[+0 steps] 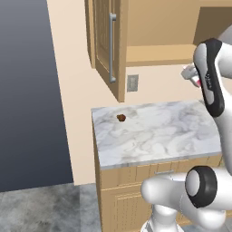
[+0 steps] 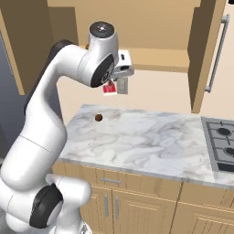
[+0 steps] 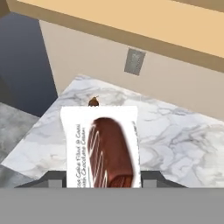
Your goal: Pick the honey bottle and bar from the counter and place them in the cabinets closest to them.
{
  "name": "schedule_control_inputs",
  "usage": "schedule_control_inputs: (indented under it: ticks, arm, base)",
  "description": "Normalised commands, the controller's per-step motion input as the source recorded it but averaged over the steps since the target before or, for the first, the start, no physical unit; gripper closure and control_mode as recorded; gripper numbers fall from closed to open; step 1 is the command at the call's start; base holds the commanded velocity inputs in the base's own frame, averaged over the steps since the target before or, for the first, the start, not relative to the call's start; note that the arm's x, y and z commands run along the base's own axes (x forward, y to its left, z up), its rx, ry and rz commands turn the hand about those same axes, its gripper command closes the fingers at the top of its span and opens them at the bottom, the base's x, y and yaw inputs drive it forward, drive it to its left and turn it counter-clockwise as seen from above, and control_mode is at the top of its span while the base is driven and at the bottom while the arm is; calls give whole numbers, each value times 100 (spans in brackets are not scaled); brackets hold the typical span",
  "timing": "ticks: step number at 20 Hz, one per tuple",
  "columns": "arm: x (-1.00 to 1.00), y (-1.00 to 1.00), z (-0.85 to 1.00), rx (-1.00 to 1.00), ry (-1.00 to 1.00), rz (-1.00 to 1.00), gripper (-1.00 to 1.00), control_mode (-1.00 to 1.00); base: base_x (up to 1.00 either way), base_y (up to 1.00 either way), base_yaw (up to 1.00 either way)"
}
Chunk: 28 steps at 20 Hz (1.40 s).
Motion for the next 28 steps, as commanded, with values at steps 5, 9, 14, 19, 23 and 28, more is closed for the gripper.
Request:
schedule_control_inputs:
  ticks: [5, 9, 14, 19, 23, 28]
  arm:
    - [-2, 6, 44, 3, -25, -4, 100, -100]
    - [12, 14, 30, 0, -10, -4, 100, -100]
    - [31, 10, 29, 0, -1, -5, 100, -100]
    - [37, 6, 31, 1, 0, -6, 100, -100]
    - [39, 0, 29, 5, 0, -3, 100, -100]
    - [35, 0, 17, 7, -3, 0, 100, -100]
  base:
    - [0, 0, 0]
    - [0, 0, 0]
    - [0, 0, 0]
    - [0, 0, 0]
    - [0, 0, 0]
    - [0, 0, 0]
